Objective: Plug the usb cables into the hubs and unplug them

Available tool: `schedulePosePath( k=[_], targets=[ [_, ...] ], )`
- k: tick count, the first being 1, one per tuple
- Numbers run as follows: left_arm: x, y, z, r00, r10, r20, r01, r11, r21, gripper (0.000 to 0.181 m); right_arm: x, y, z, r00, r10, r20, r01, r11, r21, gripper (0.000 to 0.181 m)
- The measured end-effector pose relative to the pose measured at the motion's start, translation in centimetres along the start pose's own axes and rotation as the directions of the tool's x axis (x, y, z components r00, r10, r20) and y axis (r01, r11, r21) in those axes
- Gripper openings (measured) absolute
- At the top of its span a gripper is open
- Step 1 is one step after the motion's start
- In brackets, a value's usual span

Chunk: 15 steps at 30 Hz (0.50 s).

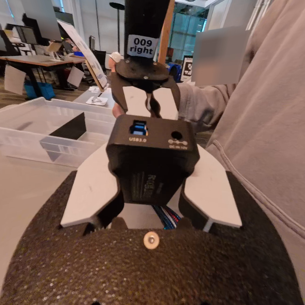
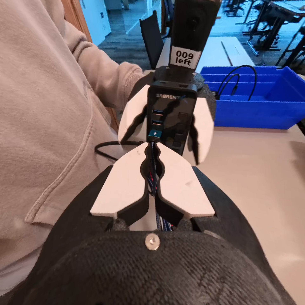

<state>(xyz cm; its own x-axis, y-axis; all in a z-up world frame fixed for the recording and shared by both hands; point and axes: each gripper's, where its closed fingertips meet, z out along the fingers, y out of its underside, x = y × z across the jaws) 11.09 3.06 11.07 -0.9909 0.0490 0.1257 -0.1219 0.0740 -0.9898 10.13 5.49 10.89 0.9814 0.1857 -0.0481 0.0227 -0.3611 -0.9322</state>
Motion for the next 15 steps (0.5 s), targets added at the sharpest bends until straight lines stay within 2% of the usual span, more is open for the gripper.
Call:
schedulePosePath(
  k=[2,5,8,11,15],
  targets=[
    [-0.8,-0.6,-0.1,0.997,0.037,0.066,-0.039,0.999,0.032,0.082,0.4,-0.1,0.0,0.999,0.029,-0.017,-0.028,0.999,0.020,0.003],
    [-1.9,-0.6,-0.2,0.989,0.036,0.142,-0.039,0.999,0.020,0.079,1.3,0.2,-0.1,0.996,0.073,-0.059,-0.069,0.996,0.057,0.003],
    [-2.7,0.0,-0.4,0.981,0.057,0.185,-0.048,0.998,-0.049,0.077,1.8,0.8,0.0,0.992,0.096,-0.084,-0.091,0.994,0.055,0.003],
    [-2.9,1.0,-0.3,0.976,0.107,0.192,-0.080,0.987,-0.143,0.077,1.9,1.4,0.0,0.987,0.126,-0.096,-0.129,0.992,-0.020,0.003],
    [-2.7,1.3,0.0,0.976,0.110,0.190,-0.079,0.984,-0.161,0.074,1.7,1.4,-0.7,0.987,0.101,-0.128,-0.117,0.985,-0.127,0.004]
  ],
)
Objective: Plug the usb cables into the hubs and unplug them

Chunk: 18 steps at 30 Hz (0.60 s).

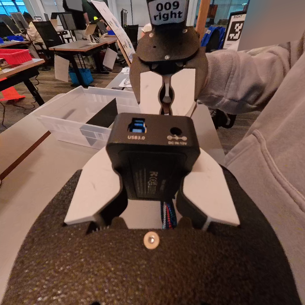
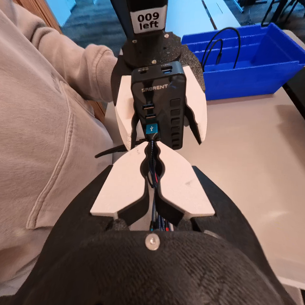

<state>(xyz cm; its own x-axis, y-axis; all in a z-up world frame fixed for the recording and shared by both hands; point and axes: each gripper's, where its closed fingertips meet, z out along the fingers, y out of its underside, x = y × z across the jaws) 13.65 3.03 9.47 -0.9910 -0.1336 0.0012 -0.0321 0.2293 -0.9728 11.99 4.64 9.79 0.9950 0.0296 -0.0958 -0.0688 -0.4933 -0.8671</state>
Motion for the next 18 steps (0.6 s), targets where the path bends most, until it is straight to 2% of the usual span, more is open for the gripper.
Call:
schedulePosePath(
  k=[5,10,16,18],
  targets=[
    [0.3,-0.5,0.7,1.000,0.011,-0.003,-0.010,1.000,0.029,0.073,-0.4,0.0,-1.0,1.000,-0.006,-0.030,0.004,0.999,-0.054,0.004],
    [0.4,-2.7,0.3,1.000,0.027,-0.012,-0.025,0.988,0.155,0.075,-0.5,-1.6,-1.4,1.000,0.026,0.000,-0.026,0.994,0.105,0.003],
    [0.2,-1.9,0.4,1.000,0.005,0.002,-0.005,0.995,0.099,0.077,-0.3,-2.0,-1.6,0.999,0.044,0.006,-0.045,0.982,0.184,0.003],
    [0.1,-2.2,0.4,0.999,-0.031,0.016,0.029,0.992,0.123,0.077,-0.1,-2.0,-1.5,0.999,0.042,0.000,-0.042,0.979,0.199,0.003]
  ],
)
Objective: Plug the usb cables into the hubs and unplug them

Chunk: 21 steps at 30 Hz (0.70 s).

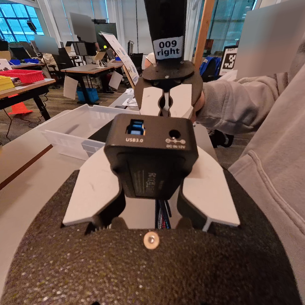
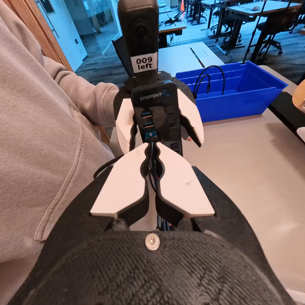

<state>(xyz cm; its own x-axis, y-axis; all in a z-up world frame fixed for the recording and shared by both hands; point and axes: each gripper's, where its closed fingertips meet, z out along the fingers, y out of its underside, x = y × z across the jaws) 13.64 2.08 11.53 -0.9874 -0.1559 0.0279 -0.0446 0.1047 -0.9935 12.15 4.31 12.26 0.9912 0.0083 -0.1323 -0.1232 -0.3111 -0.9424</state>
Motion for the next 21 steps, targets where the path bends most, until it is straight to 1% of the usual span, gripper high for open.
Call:
schedulePosePath(
  k=[4,5,7,8,11,13,16,19,21],
  targets=[
    [-0.6,-0.4,0.0,0.998,-0.050,0.029,0.048,0.998,0.049,0.077,0.5,-0.1,0.1,0.998,0.062,-0.002,-0.062,0.996,0.068,0.003],
    [-0.7,-0.2,0.0,0.998,-0.054,0.037,0.052,0.998,0.039,0.077,0.7,0.0,0.2,0.997,0.071,-0.006,-0.070,0.995,0.071,0.003],
    [-0.6,0.6,0.0,0.999,-0.039,0.037,0.040,0.999,-0.024,0.075,0.7,0.5,0.3,0.996,0.084,-0.002,-0.084,0.995,0.059,0.002],
    [-0.7,0.8,0.0,0.998,-0.030,0.047,0.032,0.999,-0.038,0.075,0.8,0.8,0.3,0.996,0.091,-0.005,-0.091,0.994,0.057,0.003],
    [-1.0,0.9,0.0,0.997,-0.037,0.061,0.038,0.999,-0.027,0.074,0.9,0.9,0.4,0.990,0.138,0.018,-0.139,0.987,0.082,0.003],
    [-1.1,1.6,0.0,0.998,-0.014,0.065,0.019,0.997,-0.071,0.074,1.1,1.8,0.5,0.992,0.124,0.011,-0.124,0.992,0.006,0.003],
    [-0.9,1.7,0.0,0.998,-0.028,0.057,0.032,0.997,-0.071,0.073,0.9,2.0,0.4,0.996,0.089,-0.006,-0.089,0.994,-0.067,0.003],
    [-0.4,1.8,0.3,0.999,-0.009,0.038,0.013,0.995,-0.101,0.073,0.5,2.1,-0.1,0.998,0.064,-0.005,-0.064,0.988,-0.142,0.003],
    [-0.1,1.5,0.5,0.999,-0.027,0.018,0.029,0.995,-0.094,0.073,0.2,1.9,-0.5,0.999,0.053,-0.009,-0.054,0.984,-0.168,0.003]
  ],
)
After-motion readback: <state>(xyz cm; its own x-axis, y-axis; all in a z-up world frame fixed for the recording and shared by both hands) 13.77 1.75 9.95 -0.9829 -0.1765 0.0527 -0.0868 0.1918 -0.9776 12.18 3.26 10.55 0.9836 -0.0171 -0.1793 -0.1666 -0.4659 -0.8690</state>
